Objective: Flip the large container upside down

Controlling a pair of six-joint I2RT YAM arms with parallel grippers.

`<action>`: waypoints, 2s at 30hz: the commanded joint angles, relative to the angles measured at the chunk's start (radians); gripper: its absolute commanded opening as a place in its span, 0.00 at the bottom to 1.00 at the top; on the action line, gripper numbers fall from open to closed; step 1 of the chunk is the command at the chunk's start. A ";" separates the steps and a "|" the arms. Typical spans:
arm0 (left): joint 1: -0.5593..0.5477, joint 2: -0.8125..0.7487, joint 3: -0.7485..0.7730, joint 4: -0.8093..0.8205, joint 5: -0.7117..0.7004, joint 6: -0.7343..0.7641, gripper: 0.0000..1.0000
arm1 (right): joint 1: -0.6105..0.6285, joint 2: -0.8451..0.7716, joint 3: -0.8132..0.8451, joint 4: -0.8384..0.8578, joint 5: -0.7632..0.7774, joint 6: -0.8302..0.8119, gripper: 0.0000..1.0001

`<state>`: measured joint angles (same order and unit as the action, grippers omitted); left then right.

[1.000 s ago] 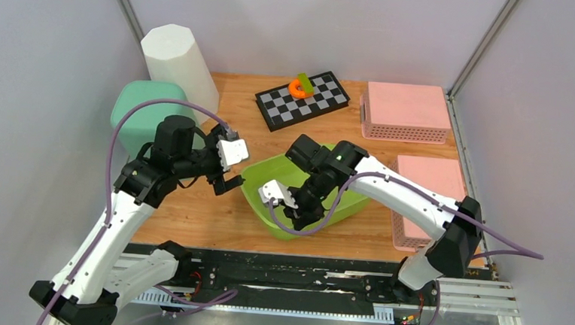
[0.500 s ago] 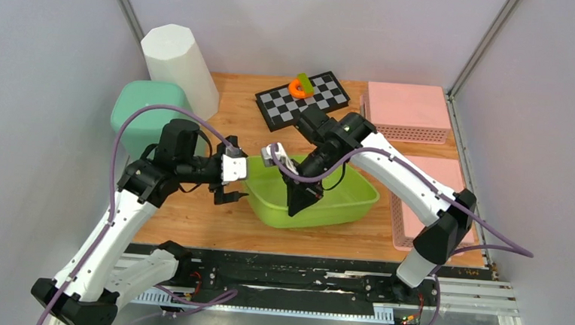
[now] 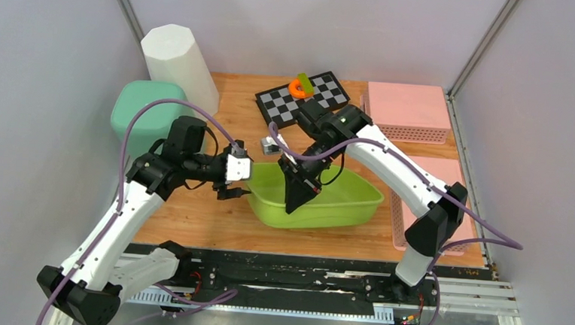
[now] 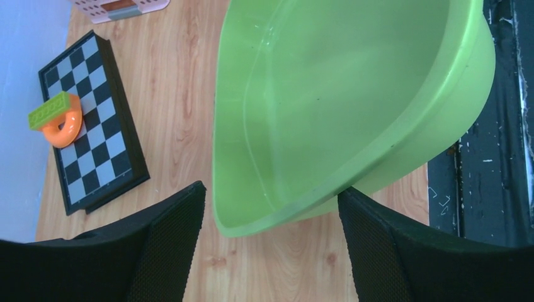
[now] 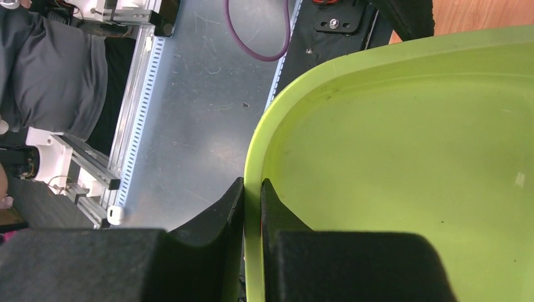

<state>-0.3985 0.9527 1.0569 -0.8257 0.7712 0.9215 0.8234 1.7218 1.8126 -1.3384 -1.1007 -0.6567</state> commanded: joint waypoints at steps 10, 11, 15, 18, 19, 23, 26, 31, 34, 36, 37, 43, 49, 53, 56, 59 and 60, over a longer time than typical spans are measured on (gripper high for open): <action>-0.002 0.011 -0.006 -0.104 0.102 0.101 0.56 | -0.033 0.076 0.126 -0.045 -0.116 0.066 0.03; -0.002 0.012 -0.010 -0.107 0.103 0.101 0.54 | -0.035 0.082 0.132 -0.045 -0.119 0.071 0.03; -0.006 0.011 -0.020 -0.116 0.109 0.107 0.38 | -0.044 0.107 0.154 -0.046 -0.126 0.085 0.03; -0.005 0.009 -0.032 -0.111 0.108 0.099 0.34 | -0.051 0.118 0.165 -0.044 -0.131 0.096 0.03; -0.005 0.008 -0.038 -0.108 0.106 0.095 0.34 | -0.054 0.120 0.168 -0.044 -0.131 0.097 0.03; -0.005 0.000 -0.061 -0.083 0.093 0.071 0.31 | -0.056 0.128 0.170 -0.044 -0.131 0.101 0.03; -0.005 0.000 -0.073 -0.057 0.081 0.039 0.26 | -0.057 0.129 0.163 -0.044 -0.128 0.102 0.03; -0.005 0.003 -0.092 -0.001 0.059 -0.030 0.09 | -0.057 0.133 0.156 -0.044 -0.110 0.096 0.03; -0.005 0.003 -0.103 0.039 0.041 -0.076 0.00 | -0.057 0.135 0.151 -0.043 -0.102 0.093 0.03; -0.005 0.004 -0.109 0.055 0.029 -0.102 0.00 | -0.058 0.137 0.150 -0.043 -0.094 0.089 0.03; -0.005 0.003 -0.113 0.062 0.027 -0.110 0.00 | -0.058 0.136 0.149 -0.042 -0.086 0.085 0.04; -0.002 0.002 -0.125 0.066 0.004 -0.133 0.00 | -0.068 0.126 0.154 -0.041 -0.041 0.047 0.22; 0.011 0.002 -0.142 0.060 0.015 -0.131 0.00 | -0.140 0.112 0.200 -0.039 -0.013 0.001 0.39; 0.016 0.001 -0.150 0.067 0.020 -0.131 0.00 | -0.213 0.114 0.242 -0.035 -0.018 -0.007 0.43; 0.020 0.003 -0.152 0.068 0.018 -0.133 0.00 | -0.270 0.112 0.265 -0.031 -0.041 -0.008 0.45; 0.026 0.010 -0.156 0.069 0.016 -0.132 0.00 | -0.330 0.089 0.272 -0.015 -0.063 -0.011 0.47; 0.029 0.011 -0.156 0.070 0.014 -0.132 0.00 | -0.348 0.075 0.267 -0.007 -0.069 -0.020 0.47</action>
<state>-0.3832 0.9558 0.9180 -0.7567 0.7807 0.8124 0.5392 1.8473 2.0544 -1.3460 -1.1221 -0.6331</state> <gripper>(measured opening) 0.036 0.467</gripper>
